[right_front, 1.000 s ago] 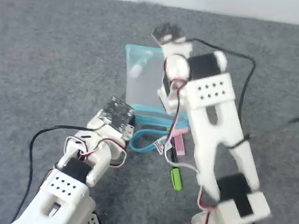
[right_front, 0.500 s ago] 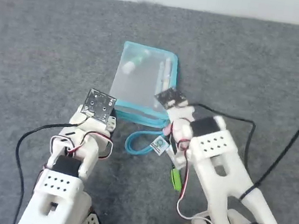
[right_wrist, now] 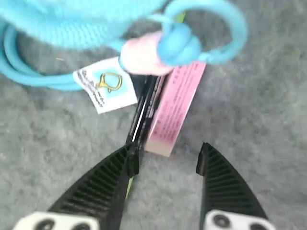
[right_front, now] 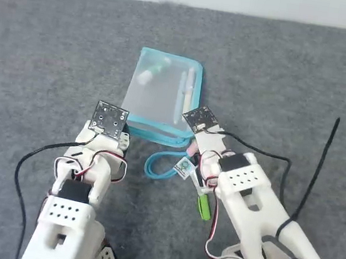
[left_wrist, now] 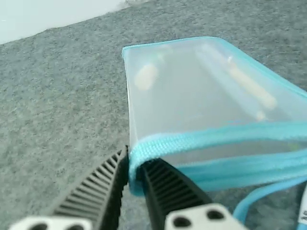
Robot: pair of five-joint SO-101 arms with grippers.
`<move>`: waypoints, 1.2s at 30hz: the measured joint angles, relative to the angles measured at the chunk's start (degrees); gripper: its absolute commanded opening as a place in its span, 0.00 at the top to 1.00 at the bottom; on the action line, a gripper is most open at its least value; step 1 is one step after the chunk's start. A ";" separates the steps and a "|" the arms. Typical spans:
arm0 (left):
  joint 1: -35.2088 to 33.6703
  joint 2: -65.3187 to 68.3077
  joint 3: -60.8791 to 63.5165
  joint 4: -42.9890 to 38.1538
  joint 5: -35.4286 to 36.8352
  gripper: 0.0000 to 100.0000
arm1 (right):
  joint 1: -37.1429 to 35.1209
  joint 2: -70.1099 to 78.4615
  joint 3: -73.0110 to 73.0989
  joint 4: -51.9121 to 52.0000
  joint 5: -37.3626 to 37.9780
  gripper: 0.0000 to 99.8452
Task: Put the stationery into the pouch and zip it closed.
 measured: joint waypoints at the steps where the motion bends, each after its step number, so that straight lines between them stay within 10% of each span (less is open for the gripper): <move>1: 0.00 0.00 0.00 0.00 0.00 0.99 | 0.00 0.00 0.26 -0.88 0.00 0.81; 36: 0.00 0.00 0.00 0.00 0.00 0.99 | 0.62 -0.09 6.42 -12.22 -0.70 0.96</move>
